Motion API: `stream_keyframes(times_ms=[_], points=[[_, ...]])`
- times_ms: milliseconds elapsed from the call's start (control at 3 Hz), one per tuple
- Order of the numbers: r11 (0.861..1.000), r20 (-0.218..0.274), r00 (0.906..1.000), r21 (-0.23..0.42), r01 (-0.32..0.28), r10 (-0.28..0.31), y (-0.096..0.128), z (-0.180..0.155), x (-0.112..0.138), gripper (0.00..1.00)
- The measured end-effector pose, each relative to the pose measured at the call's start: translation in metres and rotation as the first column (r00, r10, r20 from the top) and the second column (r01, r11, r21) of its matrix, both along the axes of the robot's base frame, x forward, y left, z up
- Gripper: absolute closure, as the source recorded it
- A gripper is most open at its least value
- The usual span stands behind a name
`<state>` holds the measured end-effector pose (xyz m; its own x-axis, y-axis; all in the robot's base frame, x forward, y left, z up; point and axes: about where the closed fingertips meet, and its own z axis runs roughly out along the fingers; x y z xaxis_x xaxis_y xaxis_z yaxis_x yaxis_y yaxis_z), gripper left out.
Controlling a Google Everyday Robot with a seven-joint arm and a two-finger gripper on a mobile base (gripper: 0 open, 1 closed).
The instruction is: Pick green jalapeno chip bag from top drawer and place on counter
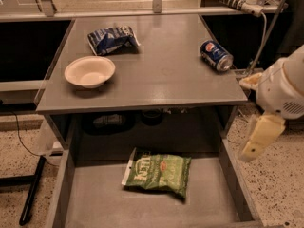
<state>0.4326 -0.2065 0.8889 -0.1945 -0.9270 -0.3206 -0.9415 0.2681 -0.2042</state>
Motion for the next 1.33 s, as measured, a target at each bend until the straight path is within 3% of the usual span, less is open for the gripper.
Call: stream_keyframes(times_ms=[333, 667, 1333], points=[[0.997, -0.005, 1.0, 0.071, -0.002, 0.003, 0.012, -0.059, -0.007, 0.0], [0.993, -0.034, 0.9992, 0.114, -0.019, 0.023, 0.014, -0.095, -0.01, 0.0], [0.99, -0.038, 0.9985, 0.139, -0.034, 0.04, 0.022, -0.098, -0.017, 0.0]])
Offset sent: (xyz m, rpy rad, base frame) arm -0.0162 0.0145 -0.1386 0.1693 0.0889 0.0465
